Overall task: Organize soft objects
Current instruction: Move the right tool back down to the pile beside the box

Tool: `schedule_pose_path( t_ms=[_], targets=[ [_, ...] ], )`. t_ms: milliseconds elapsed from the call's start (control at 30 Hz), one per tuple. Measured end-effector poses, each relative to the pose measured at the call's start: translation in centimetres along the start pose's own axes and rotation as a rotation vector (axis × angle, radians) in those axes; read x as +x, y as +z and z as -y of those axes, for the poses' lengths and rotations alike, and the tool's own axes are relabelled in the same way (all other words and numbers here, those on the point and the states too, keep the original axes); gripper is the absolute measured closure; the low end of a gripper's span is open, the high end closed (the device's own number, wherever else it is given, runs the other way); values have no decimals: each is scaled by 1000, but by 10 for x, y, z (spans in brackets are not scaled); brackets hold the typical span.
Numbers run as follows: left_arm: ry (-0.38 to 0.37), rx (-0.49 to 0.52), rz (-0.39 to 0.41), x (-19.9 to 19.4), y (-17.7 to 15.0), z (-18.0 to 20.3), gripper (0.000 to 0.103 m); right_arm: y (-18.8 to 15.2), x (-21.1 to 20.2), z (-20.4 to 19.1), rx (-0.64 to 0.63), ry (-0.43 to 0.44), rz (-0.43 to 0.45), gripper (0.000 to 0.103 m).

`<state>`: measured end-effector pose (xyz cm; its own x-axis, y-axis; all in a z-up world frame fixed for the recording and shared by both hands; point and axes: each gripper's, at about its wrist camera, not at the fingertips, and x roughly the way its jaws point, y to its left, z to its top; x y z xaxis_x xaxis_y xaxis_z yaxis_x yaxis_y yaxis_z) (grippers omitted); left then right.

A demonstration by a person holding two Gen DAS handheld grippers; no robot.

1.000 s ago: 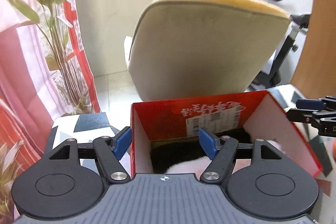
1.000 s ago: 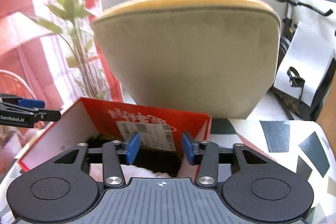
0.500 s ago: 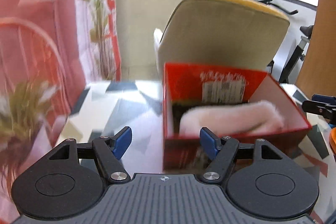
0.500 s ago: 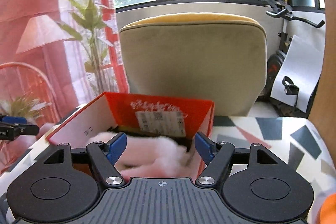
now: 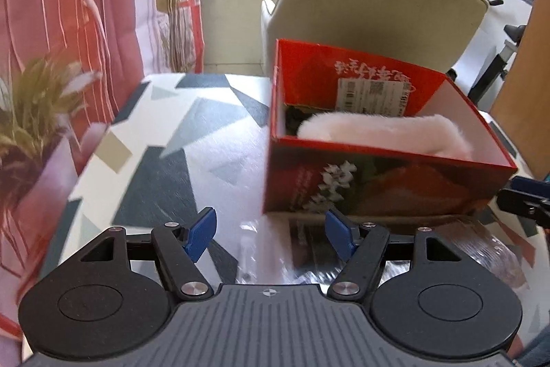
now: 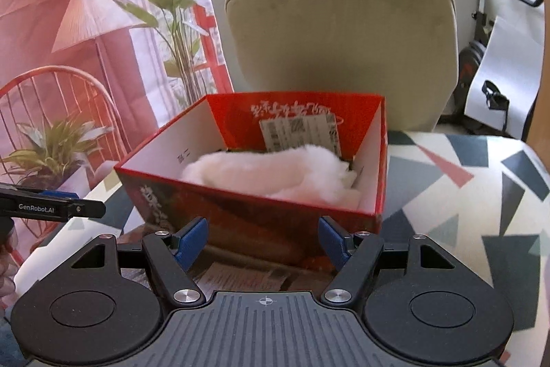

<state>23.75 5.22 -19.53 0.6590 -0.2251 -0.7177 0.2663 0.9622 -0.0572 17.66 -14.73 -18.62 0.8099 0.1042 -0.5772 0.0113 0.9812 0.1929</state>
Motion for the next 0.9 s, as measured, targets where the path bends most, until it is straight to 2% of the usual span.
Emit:
schedule_pose_path(
  t_ms=[200,600,900],
  targets=[
    [-13,-29,-30,-2,-15,2,34,-14,2,4,36,-2,-42,36],
    [-25,-35,6,-24,-31,13,39,-21,-9,-1,29,2,-25,36],
    [-59,-33,-1,-37,-69,25,44,-50,-32,-7,25,8,-28,36]
  ],
)
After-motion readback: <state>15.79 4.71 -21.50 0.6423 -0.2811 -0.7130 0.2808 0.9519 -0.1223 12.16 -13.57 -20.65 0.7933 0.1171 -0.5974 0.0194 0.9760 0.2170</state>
